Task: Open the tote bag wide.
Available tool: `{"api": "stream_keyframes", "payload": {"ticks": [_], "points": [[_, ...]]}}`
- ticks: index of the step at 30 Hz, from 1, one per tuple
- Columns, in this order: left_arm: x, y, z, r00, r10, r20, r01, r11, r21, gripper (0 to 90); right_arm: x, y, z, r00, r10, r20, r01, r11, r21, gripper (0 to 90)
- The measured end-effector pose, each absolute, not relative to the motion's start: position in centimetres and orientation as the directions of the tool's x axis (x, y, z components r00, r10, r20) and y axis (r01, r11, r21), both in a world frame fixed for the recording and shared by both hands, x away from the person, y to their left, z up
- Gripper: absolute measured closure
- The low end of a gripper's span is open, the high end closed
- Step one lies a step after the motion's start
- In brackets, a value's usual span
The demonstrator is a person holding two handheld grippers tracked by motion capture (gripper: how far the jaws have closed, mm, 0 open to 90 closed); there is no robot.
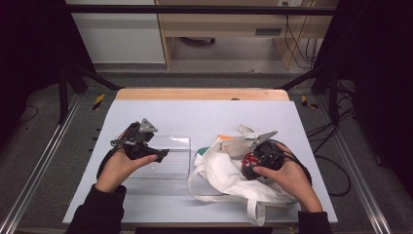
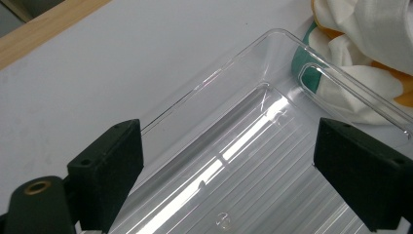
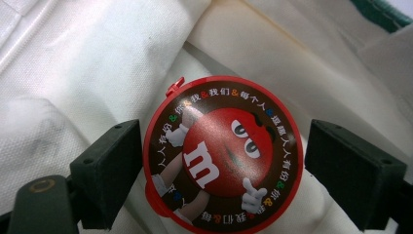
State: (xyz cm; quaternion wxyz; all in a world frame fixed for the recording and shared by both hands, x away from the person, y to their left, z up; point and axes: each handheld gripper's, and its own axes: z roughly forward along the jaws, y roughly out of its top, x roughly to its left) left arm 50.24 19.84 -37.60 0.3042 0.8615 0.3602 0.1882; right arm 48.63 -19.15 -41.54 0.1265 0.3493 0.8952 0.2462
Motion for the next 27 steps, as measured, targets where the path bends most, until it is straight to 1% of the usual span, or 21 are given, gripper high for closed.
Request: {"api": "stream_keyframes", "payload": {"ticks": [27], "points": [[50.2, 19.65, -37.74, 0.677, 0.728, 0.109, 0.504, -0.566, 0.653, 10.7, 48.86, -18.92, -42.0, -0.722, 0.691, -0.037, 0.573, 0.628, 0.527, 19.5]]}}
